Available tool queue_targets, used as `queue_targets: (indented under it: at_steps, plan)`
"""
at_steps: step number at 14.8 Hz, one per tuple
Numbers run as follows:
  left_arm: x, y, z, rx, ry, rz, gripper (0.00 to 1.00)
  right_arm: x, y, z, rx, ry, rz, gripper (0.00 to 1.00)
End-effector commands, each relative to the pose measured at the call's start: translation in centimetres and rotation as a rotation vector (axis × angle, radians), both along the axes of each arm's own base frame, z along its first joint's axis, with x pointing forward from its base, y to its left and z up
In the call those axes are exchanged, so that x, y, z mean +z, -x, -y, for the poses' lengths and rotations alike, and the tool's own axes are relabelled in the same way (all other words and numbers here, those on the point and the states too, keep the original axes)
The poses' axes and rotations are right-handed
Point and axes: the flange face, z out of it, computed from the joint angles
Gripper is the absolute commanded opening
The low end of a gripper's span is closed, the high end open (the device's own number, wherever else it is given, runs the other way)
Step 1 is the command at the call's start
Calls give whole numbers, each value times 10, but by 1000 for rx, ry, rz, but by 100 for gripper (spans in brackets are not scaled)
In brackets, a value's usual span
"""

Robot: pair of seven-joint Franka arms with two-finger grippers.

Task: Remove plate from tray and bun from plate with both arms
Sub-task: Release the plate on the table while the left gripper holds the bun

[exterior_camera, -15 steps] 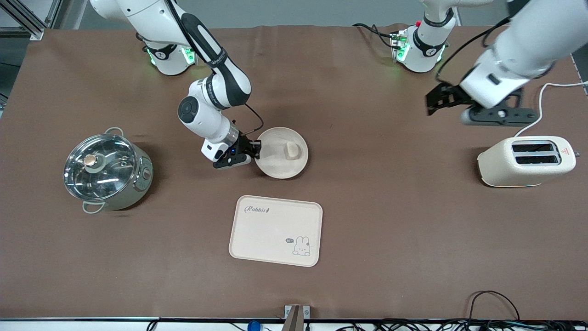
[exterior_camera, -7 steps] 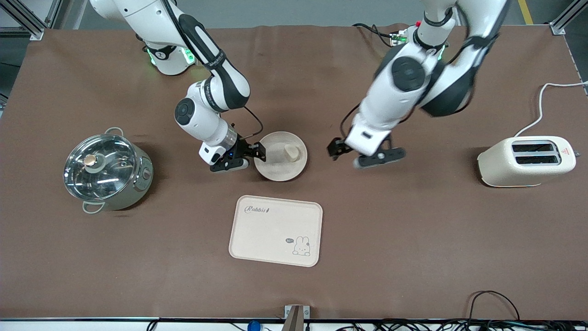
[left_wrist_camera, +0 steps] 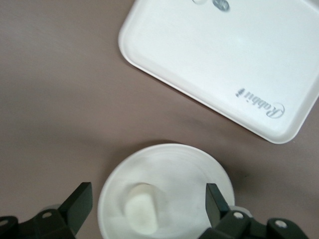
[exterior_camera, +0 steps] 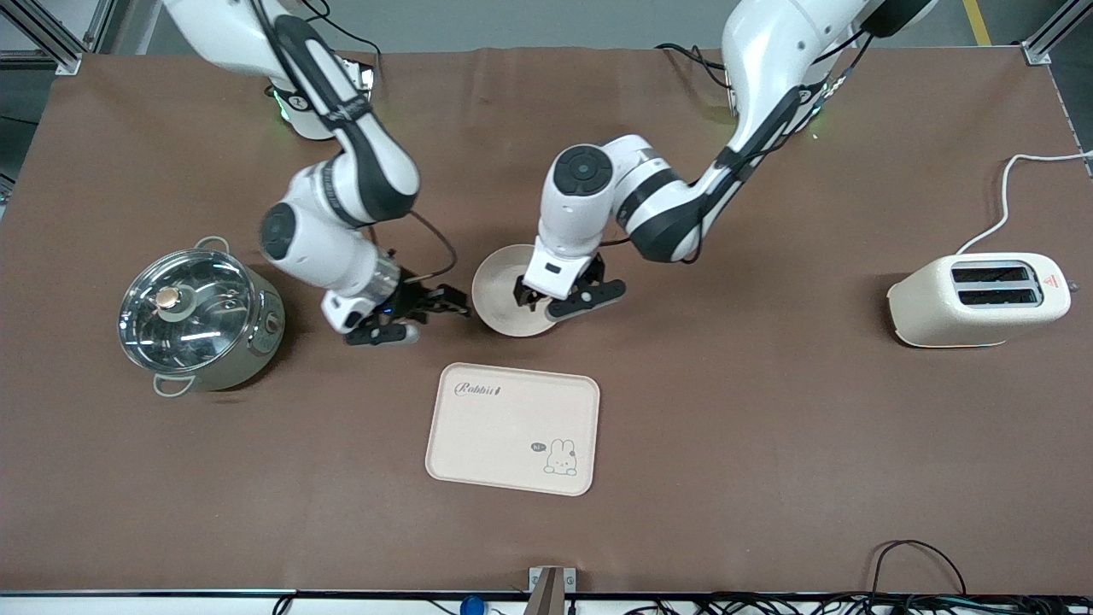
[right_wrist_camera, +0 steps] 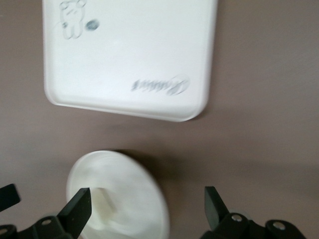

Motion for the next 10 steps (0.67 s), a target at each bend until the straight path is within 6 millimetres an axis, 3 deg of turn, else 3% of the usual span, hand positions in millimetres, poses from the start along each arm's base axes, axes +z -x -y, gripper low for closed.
queue_targets:
  at_steps: [1,3,7,10]
  plan:
    - [-23,-3,11,27,18,17,100,72,-30,48,67,115,-39,100]
    - [-36,12,24,26,18,2,100,115,-51,89,56,149,-60,100]
    - [-60,26,21,49,-12,-36,100,180,-70,152,162,306,22,100]
    - [-80,40,14,14,-60,-35,100,208,-79,208,187,335,68,100]
